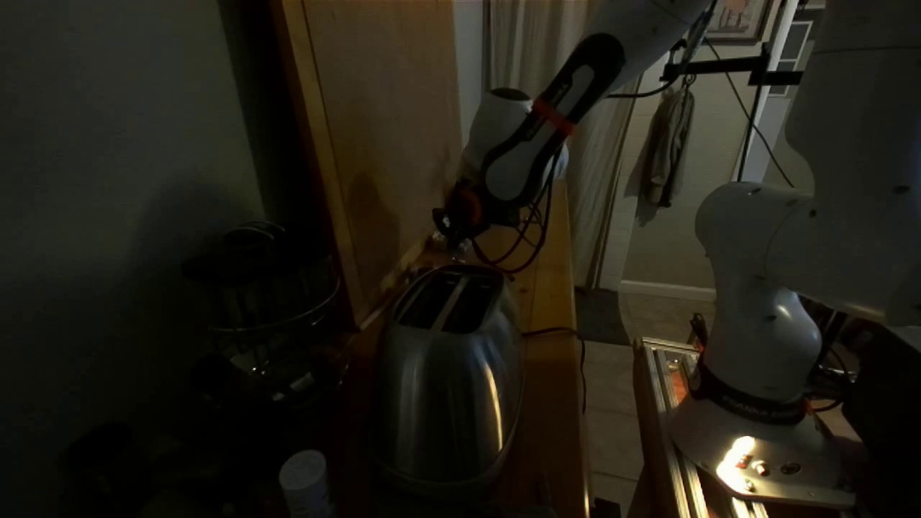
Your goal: Use the silver spoon to put some of the contents of the clear lunchbox into the middle silver pot on the left
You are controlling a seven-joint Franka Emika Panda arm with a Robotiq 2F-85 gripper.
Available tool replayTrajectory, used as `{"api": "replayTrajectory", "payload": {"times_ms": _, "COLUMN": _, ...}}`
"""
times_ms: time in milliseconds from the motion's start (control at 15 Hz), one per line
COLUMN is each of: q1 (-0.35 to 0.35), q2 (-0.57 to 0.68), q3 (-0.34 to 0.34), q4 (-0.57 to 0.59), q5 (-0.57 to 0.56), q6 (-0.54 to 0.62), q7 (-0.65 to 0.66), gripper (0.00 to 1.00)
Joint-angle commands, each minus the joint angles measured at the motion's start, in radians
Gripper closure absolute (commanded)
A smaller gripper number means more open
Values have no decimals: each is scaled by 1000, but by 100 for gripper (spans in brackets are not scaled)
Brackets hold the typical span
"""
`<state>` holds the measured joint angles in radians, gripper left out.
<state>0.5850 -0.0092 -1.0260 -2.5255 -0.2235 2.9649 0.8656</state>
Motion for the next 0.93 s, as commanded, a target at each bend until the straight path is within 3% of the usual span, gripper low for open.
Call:
{"api": "replayTrajectory", "payload": {"times_ms": 0, "q1": 2, "q2": 0, "q3": 7, "q4": -2, "q5": -7, "q6": 10, "q7": 6, "gripper": 90}}
{"api": "replayTrajectory", "payload": {"times_ms": 400, "q1": 9, "q2": -1, "q3": 16, "q4": -7, "q5": -10, "q6": 23, "q7": 9, "gripper": 90}}
{"api": "replayTrajectory", "payload": {"times_ms": 467, "q1": 9, "q2": -1, "q3": 16, "q4": -7, "q5": -10, "q6": 24, "q7": 9, "gripper": 98}}
{"api": "replayTrajectory", "payload": {"times_ms": 867, "q1": 23, "q2": 41, "q3": 36, "q4": -7, "q5": 11, "q6": 85, "q7": 55, "gripper": 98}}
